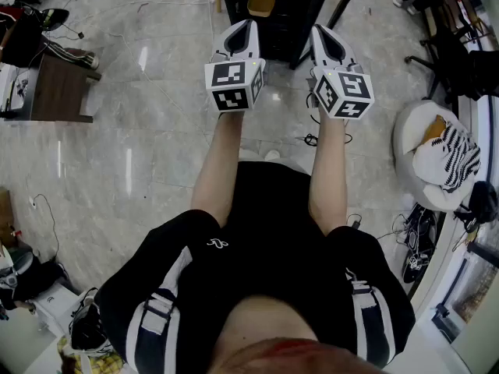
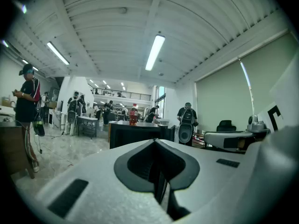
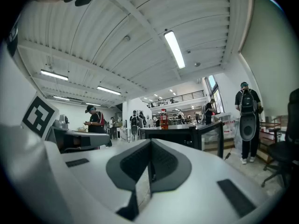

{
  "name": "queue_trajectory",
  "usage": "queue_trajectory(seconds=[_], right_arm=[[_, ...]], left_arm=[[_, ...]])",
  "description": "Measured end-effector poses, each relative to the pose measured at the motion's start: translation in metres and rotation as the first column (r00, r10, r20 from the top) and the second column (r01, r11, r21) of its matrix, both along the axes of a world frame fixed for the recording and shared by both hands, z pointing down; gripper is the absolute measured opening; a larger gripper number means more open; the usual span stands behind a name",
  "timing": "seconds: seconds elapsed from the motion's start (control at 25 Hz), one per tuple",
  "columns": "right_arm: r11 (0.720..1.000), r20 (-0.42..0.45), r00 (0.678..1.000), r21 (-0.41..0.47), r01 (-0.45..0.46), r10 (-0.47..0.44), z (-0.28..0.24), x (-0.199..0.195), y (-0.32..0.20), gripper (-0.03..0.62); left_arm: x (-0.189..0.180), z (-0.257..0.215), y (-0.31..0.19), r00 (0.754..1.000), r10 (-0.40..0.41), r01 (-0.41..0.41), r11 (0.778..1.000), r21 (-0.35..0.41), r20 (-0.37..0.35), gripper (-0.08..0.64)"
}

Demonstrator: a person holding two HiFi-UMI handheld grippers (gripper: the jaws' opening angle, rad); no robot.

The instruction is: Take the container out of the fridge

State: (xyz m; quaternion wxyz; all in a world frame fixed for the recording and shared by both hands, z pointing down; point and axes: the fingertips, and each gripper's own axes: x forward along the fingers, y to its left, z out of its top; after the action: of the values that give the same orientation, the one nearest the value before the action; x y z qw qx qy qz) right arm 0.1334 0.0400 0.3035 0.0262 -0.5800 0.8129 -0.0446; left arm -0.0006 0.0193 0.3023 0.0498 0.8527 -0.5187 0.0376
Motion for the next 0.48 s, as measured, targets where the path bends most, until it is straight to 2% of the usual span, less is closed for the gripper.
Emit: queue_trajectory(seconds=[0.28,0.48], right_arm=[[1.000,0.026,1.000,-0.002,-0.002,0.002,0.010,0.006,-0.015,0.012],[0.999,0.044,0.999,-0.028,0.030,-0.029,0.022,-0.016,-0.033,0.012]], left_arm=[[-0.002,0.010,-0.004,1.000,-0.022,0.022,1.000,-0.007,0.010,0.008],[-0.030,0.017,-0.013,0.997,-0.074,0.075,0.997,-0.019,0.016,0.008]])
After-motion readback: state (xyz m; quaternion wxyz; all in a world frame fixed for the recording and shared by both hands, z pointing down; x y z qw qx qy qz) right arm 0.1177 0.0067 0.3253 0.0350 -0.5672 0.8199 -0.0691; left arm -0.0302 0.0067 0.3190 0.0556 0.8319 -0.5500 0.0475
